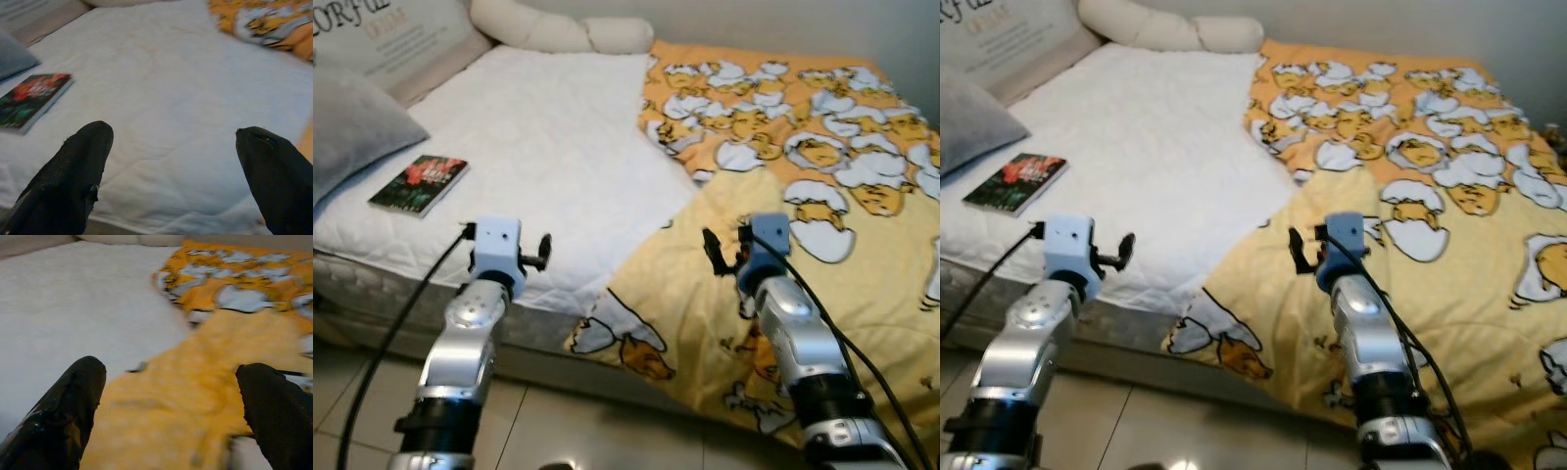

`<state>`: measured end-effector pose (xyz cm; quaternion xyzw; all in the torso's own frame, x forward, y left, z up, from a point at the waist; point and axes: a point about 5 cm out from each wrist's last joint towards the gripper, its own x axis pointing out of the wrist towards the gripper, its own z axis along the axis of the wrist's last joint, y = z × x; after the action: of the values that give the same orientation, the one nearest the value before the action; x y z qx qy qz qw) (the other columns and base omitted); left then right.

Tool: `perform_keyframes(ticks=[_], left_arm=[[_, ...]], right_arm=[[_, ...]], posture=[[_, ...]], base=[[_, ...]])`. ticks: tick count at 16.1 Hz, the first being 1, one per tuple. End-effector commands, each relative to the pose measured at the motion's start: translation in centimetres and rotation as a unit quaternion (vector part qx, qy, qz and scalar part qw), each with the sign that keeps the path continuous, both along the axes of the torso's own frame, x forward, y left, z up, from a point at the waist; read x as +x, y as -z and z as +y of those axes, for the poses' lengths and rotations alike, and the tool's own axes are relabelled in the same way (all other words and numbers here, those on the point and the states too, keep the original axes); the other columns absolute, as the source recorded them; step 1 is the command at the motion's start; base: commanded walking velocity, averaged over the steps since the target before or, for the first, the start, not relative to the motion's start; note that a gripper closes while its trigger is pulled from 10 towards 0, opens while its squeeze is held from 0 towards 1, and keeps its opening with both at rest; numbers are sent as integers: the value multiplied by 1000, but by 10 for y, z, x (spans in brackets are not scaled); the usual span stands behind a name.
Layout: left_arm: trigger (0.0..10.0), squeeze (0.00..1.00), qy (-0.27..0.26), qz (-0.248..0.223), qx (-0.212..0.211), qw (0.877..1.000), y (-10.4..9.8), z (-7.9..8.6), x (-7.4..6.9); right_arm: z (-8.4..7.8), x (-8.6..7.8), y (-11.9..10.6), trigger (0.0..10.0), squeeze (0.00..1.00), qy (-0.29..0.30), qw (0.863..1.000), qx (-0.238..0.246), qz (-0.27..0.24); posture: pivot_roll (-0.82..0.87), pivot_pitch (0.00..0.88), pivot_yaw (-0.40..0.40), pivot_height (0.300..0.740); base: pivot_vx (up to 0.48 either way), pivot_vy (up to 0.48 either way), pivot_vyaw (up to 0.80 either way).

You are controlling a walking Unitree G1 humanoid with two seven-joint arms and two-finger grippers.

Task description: Clean up the room

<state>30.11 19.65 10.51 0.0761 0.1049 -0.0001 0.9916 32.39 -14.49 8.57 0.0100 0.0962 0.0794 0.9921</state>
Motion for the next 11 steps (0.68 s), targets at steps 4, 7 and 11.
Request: perform_keyframes(ticks=[4, 7, 11], left_arm=[[10000, 0, 1, -12, 4, 1000, -5, 4, 1], [10000, 0, 1, -17, 5, 1000, -6, 4, 1], [10000, 0, 0, -21, 6, 1000, -8, 5, 2]], right_arm=[[3, 0, -2, 10000, 0, -7, 1000, 0, -3], [4, 0, -1, 10000, 0, -7, 1000, 0, -2], [5, -1, 0, 10000, 0, -7, 1000, -1, -1]], posture=[[-37, 0, -3, 740], [-37, 0, -2, 740], [-39, 0, -2, 740]], base=[[352, 0, 0], [381, 0, 0], [387, 0, 0]])
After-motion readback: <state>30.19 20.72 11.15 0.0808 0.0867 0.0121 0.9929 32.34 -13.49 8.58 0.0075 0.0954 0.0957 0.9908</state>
